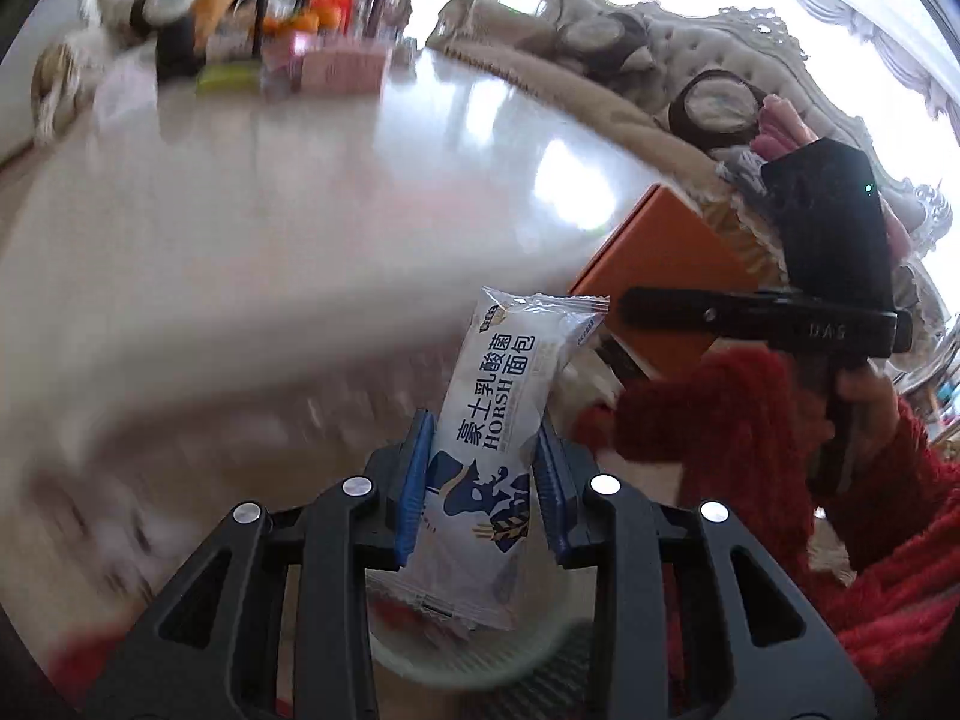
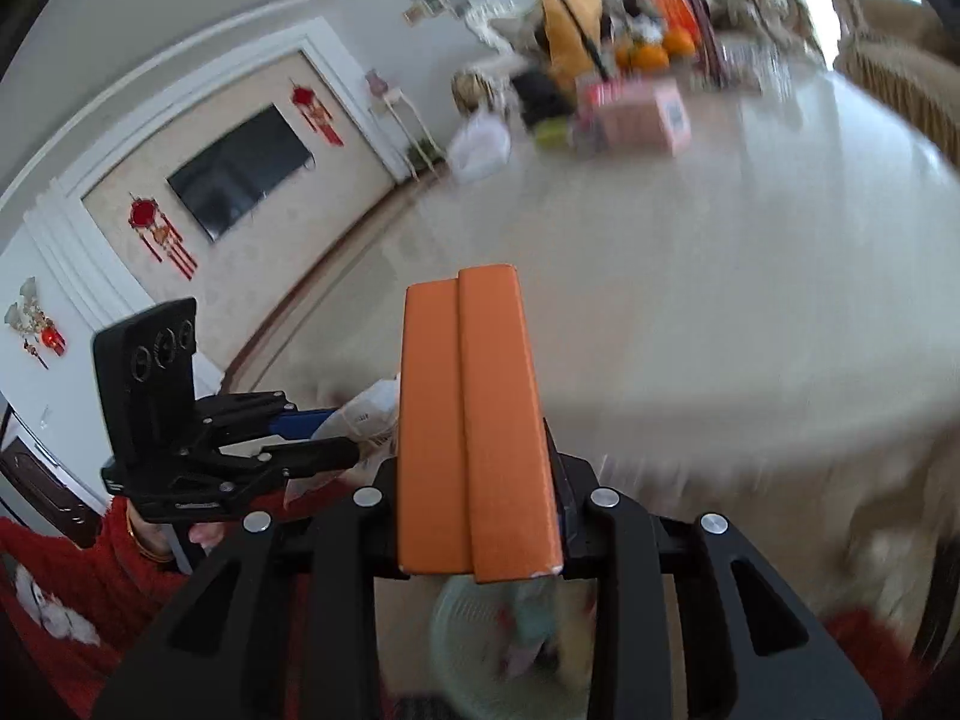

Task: Collect trash
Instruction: 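Carry the milk bag and orange box to the wastebasket and open both tools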

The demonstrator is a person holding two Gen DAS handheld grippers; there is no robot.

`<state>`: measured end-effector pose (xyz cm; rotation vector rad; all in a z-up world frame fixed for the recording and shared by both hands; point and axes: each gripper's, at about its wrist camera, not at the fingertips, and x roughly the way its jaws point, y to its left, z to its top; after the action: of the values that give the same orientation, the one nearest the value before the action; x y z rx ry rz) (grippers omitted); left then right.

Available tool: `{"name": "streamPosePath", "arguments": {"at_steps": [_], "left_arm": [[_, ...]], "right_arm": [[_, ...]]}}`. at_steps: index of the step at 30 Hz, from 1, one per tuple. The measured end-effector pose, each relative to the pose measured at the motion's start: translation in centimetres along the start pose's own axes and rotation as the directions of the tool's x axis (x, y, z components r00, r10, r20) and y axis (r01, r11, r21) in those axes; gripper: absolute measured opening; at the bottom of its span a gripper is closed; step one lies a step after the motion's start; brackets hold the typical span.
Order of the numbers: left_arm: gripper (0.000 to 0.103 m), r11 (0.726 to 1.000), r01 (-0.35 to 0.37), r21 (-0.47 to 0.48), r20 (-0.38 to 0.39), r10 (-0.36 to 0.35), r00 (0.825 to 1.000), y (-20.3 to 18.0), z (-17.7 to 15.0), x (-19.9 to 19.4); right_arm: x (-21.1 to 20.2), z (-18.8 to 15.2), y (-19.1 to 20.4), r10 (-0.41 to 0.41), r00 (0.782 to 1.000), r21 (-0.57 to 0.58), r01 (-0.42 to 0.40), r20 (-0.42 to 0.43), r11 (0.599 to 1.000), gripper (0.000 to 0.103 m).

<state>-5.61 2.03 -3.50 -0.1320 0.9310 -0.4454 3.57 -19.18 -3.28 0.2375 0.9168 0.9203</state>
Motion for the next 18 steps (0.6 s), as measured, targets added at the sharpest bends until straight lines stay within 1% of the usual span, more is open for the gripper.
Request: {"name": "streamPosePath", "arguments": {"at_steps": [1,2,4,6,7,9,10,13,15,17,18], "left_arm": [[0.032,1.0,0.013,-0.021,-0.021,-0.014,1.0,0.0,-1.4,0.5],[0.032,0.999,0.022,-0.045,-0.051,-0.024,0.998,-0.1,-3.0,1.3],[0.032,0.998,-0.009,-0.07,-0.107,0.001,0.994,0.0,-5.4,3.2],[0.032,0.996,-0.052,-0.077,-0.165,0.039,0.986,0.1,-7.6,5.4],[0.032,0.995,-0.067,-0.079,-0.192,0.051,0.98,0.3,-8.3,6.3],[0.032,0.991,-0.115,-0.076,-0.231,0.094,0.968,0.8,-9.2,8.0],[0.032,0.987,-0.141,-0.078,-0.262,0.116,0.958,1.3,-9.5,9.0],[0.032,0.98,-0.157,-0.122,-0.308,0.113,0.945,2.5,-10.1,10.7],[0.032,0.975,-0.175,-0.136,-0.329,0.122,0.936,2.8,-10.7,11.0],[0.034,0.971,-0.178,-0.16,-0.351,0.113,0.93,3.2,-11.1,11.5],[0.038,0.969,-0.179,-0.169,-0.359,0.109,0.927,3.4,-11.2,11.6]], "right_arm": [[0.7,-1.8,0.0,0.009,0.999,0.031,-0.008,-0.034,0.999,0.029],[1.5,-3.4,0.0,0.0,0.998,0.054,0.004,-0.067,0.999,0.029],[3.0,-5.7,-0.2,-0.041,0.991,0.07,0.05,-0.124,0.996,0.029],[4.6,-7.6,-0.8,-0.07,0.982,0.089,0.086,-0.173,0.992,0.029],[5.9,-8.7,-1.4,-0.095,0.972,0.097,0.118,-0.213,0.988,0.029],[7.6,-10.1,-2.0,-0.134,0.955,0.09,0.163,-0.265,0.983,0.029],[8.5,-10.9,-2.4,-0.152,0.944,0.088,0.185,-0.293,0.979,0.029],[10.5,-12.2,-3.1,-0.165,0.919,0.087,0.209,-0.357,0.974,0.029],[11.0,-12.6,-3.0,-0.165,0.91,0.081,0.21,-0.38,0.974,0.028],[11.2,-12.5,-2.8,-0.174,0.907,0.062,0.213,-0.383,0.975,0.028],[11.3,-12.5,-2.7,-0.174,0.907,0.057,0.212,-0.384,0.976,0.028]]}}
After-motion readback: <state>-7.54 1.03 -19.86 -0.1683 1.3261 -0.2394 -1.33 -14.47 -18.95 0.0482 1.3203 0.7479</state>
